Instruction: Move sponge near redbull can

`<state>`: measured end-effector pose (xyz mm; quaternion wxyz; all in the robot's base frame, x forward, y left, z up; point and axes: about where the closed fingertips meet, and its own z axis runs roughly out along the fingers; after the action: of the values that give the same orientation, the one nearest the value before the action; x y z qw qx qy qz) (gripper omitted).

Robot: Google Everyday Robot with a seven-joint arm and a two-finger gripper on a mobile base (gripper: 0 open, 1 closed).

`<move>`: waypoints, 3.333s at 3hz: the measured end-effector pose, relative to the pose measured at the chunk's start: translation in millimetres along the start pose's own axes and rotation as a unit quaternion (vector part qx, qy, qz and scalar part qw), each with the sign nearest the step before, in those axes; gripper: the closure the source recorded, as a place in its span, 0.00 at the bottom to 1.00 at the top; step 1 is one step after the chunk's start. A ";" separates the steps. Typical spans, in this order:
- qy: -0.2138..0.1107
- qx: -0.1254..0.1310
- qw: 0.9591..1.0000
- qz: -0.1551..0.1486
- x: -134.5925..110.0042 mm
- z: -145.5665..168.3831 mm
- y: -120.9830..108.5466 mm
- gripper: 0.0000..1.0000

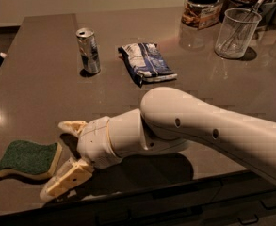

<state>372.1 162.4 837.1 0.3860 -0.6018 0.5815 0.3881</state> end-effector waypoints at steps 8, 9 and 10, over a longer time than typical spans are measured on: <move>-0.018 0.206 0.978 0.028 -11.8 -58.7 -180.1 1.00; 0.000 0.233 0.972 0.027 6.4 -76.7 -210.6 0.98; 0.008 0.238 0.971 0.027 15.7 -86.3 -224.9 0.75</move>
Offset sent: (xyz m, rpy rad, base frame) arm 0.0202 -0.0168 0.0167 0.0724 -0.0129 -0.0627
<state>598.9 82.9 860.3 0.5032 -0.4792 0.6765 0.2441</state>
